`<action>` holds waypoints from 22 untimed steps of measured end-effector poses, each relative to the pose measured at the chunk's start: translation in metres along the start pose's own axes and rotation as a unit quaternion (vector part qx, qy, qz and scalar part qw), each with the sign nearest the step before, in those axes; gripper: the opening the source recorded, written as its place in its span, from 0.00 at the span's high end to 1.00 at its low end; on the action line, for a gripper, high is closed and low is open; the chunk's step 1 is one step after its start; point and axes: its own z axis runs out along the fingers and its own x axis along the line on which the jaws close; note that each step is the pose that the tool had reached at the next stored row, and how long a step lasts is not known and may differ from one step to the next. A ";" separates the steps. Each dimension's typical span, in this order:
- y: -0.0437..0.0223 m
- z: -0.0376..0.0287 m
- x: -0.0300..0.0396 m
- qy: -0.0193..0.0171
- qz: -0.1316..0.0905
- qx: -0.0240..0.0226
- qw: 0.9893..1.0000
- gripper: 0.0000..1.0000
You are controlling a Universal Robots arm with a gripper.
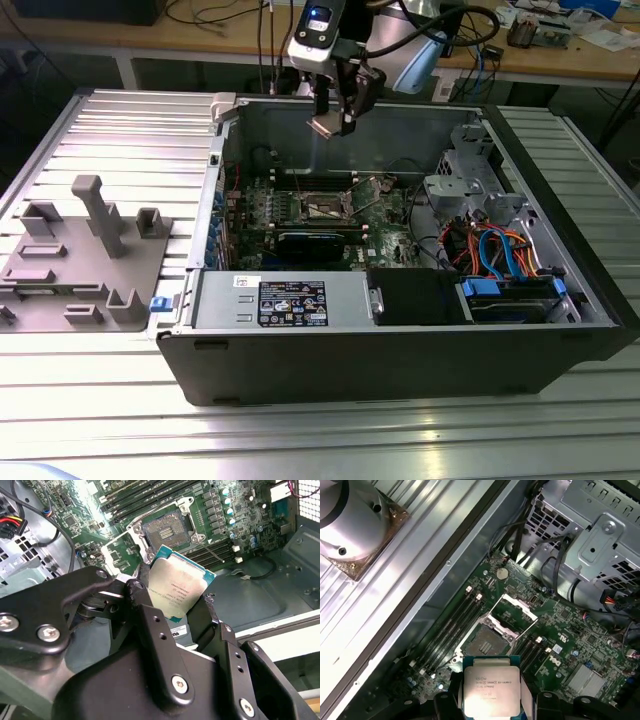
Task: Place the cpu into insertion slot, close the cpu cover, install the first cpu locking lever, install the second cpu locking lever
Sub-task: 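Place the cpu into insertion slot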
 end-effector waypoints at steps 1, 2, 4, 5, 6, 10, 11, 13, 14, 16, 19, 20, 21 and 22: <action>0.0000 0.0000 0.0000 0.000 0.003 0.000 1.000 0.46; 0.0000 0.0001 0.0000 0.000 0.006 0.000 1.000 0.46; 0.0000 0.0001 0.0000 -0.001 0.014 0.000 1.000 0.46; 0.0000 0.0002 0.0000 -0.001 0.016 0.000 1.000 0.46; 0.0000 0.0002 0.0000 -0.002 0.021 0.000 1.000 0.46; 0.0000 0.0005 0.0000 -0.003 0.035 -0.001 0.999 0.46; -0.0001 0.0006 0.0000 -0.003 0.038 -0.001 0.999 0.46; 0.0000 0.0006 0.0000 -0.003 0.045 -0.001 0.999 0.46; -0.0001 0.0007 0.0000 -0.004 0.050 -0.001 0.999 0.46; -0.0001 0.0007 0.0000 -0.004 0.058 -0.001 0.998 0.46; 0.0000 0.0007 0.0000 -0.005 0.063 -0.001 0.998 0.46; 0.0000 0.0007 0.0000 -0.005 0.063 -0.001 0.998 0.46; 0.0000 0.0007 0.0000 -0.005 0.063 -0.001 0.998 0.46; -0.0001 0.0007 0.0000 -0.005 0.064 -0.001 0.998 0.46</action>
